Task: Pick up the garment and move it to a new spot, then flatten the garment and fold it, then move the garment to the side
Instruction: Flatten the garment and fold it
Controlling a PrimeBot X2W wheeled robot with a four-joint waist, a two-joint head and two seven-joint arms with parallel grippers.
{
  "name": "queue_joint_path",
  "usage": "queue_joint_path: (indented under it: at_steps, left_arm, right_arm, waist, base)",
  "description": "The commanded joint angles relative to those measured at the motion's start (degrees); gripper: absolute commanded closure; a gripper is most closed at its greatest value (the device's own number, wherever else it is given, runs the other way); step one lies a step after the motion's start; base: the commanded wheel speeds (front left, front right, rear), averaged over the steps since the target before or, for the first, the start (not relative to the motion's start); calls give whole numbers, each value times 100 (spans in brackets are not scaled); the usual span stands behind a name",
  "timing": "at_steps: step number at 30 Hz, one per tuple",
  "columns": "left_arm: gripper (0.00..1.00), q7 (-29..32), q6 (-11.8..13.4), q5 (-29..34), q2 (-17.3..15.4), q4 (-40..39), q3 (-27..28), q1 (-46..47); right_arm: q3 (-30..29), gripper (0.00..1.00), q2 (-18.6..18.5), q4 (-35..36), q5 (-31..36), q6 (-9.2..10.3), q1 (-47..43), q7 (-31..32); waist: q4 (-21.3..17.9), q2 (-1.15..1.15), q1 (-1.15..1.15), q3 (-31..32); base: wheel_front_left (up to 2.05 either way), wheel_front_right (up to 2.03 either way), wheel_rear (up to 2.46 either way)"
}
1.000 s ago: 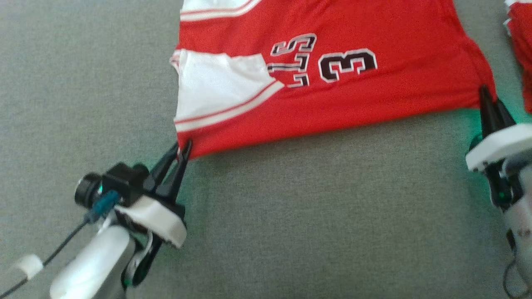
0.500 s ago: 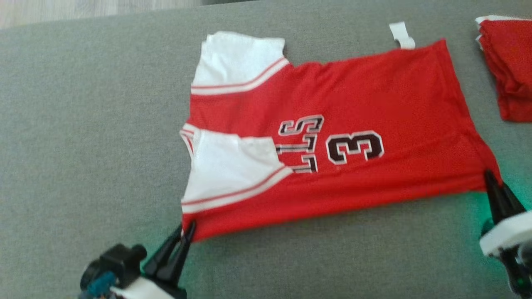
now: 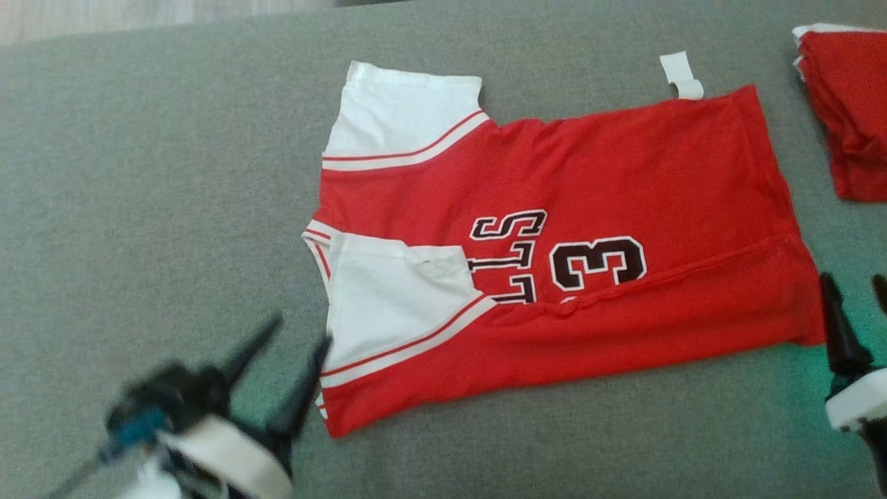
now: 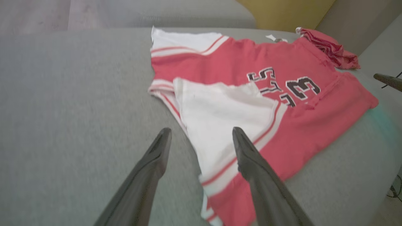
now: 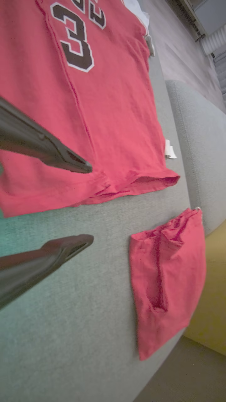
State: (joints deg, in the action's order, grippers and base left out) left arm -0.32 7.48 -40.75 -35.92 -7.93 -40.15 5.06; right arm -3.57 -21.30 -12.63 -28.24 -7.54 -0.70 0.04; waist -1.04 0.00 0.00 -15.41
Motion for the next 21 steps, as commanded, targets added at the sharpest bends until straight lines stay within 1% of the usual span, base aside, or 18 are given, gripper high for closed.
queue_joint_path:
  at_steps: [1, 3, 5, 9, 10, 12, 15, 17, 21]
  left_arm:
    - [0, 125, -49, 101, -301, -363, 408, 673]
    - [0, 380, -174, 144, -415, -518, 516, 1199]
    - [0, 692, -388, 47, -436, -550, 609, 1807]
    - [0, 1674, -866, -342, -431, -26, 633, 3015]
    - [0, 1674, -866, -342, -431, -26, 633, 3015]
    - [0, 2187, -1029, -473, -402, 389, 600, 3599]
    - [0, 2921, -1165, -637, -361, 1020, 515, 4315]
    - [0, 3281, -1227, -719, -335, 1379, 476, 4693]
    - [0, 3618, -1298, -692, -302, 1937, 428, 5266]
  right_arm:
    - [-47, 0, -121, 319, 80, 5, 40, 24]
    - [-105, 0, -76, 523, 164, 5, 110, 69]
    - [-110, 0, -21, 693, 251, 5, 217, 112]
    - [1, 0, 170, 1010, 450, 5, 454, 232]
    - [1, 0, 170, 1010, 450, 5, 454, 232]
    - [99, 0, 209, 1075, 486, 5, 582, 249]
    - [272, 0, 228, 1094, 492, 5, 784, 217]
    - [380, 0, 248, 1095, 488, 5, 904, 178]
    - [523, 0, 292, 1055, 461, 5, 1099, 93]
  waist:
    - [-41, 0, 0, -122]
    - [-78, 0, 0, -245]
    - [-139, 0, 0, -395]
    - [-324, 0, 0, -697]
    - [-324, 0, 0, -697]
    - [-430, 0, 0, -848]
    - [-607, 0, 0, -1049]
    - [-723, 0, 0, -1170]
    - [-927, 0, 0, -1390]
  base:
    - [0, 0, 0]
    - [0, 0, 0]
    - [0, 0, 0]
    - [0, 0, 0]
    - [0, 0, 0]
    - [0, 0, 0]
    - [0, 0, 0]
    - [0, 0, 0]
    - [0, 0, 0]
